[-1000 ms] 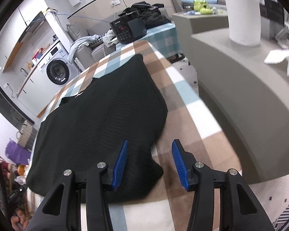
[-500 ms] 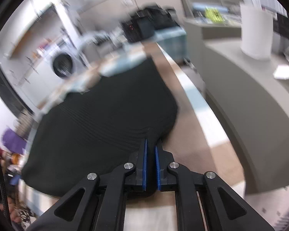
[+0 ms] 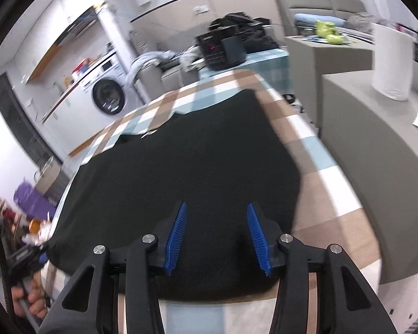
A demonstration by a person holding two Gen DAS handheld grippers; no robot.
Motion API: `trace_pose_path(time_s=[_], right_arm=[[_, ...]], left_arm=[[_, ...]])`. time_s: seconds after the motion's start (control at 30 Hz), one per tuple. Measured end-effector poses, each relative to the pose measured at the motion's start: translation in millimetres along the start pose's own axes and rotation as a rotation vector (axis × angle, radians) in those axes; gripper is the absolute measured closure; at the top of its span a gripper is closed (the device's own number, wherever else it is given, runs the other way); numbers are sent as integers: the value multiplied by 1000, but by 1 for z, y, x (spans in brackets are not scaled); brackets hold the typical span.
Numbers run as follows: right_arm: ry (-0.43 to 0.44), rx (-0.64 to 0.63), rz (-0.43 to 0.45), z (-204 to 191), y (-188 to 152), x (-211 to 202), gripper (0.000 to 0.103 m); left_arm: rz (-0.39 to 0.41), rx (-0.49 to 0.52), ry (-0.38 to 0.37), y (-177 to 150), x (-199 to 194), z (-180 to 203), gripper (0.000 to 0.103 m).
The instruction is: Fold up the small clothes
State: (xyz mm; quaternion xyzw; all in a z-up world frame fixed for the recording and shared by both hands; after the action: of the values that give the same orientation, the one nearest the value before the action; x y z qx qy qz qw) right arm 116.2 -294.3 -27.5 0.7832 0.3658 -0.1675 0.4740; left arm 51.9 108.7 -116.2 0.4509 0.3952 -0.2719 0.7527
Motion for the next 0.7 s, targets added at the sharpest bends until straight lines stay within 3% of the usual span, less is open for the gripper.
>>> trace_pose_path(time_s=[0.13,0.2,0.23,0.27,0.4,0.7], right_arm=[[12,-33,-23,-17,-4,12,53],[18,-34,-31,-21,-5,15,53],[18,-36,-36,-24,-6,17,53],[20,-40,-40,-26,-6,19,53],[25,-64,-53,-35,-8,23,53],[63,-68,-98,-41,-13,45,51]], left_arm=[[47,-14,-6,5,9,9,47],[55,-33,-9,7,14,12,64],[54,-40,-12,8,19,14,83],[54,-40,-5,8,23,16,95],[104,-53,8,12,15,10,96],[119,-100,28,11,-2,-21,96]])
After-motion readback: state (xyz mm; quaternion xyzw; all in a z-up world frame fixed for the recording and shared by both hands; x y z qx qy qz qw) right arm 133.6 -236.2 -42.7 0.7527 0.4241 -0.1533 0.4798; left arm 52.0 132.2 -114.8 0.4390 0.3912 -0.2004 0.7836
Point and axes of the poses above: each gripper's, at about its wrist camera, not at the fingertips, and x roughly the way its jaws point, z to its right, y to its top, the point moved 4 cm from there along x, roughly the way its jaws point, and after that the axes turned 14 degrees about y, right-handed, at the moved point
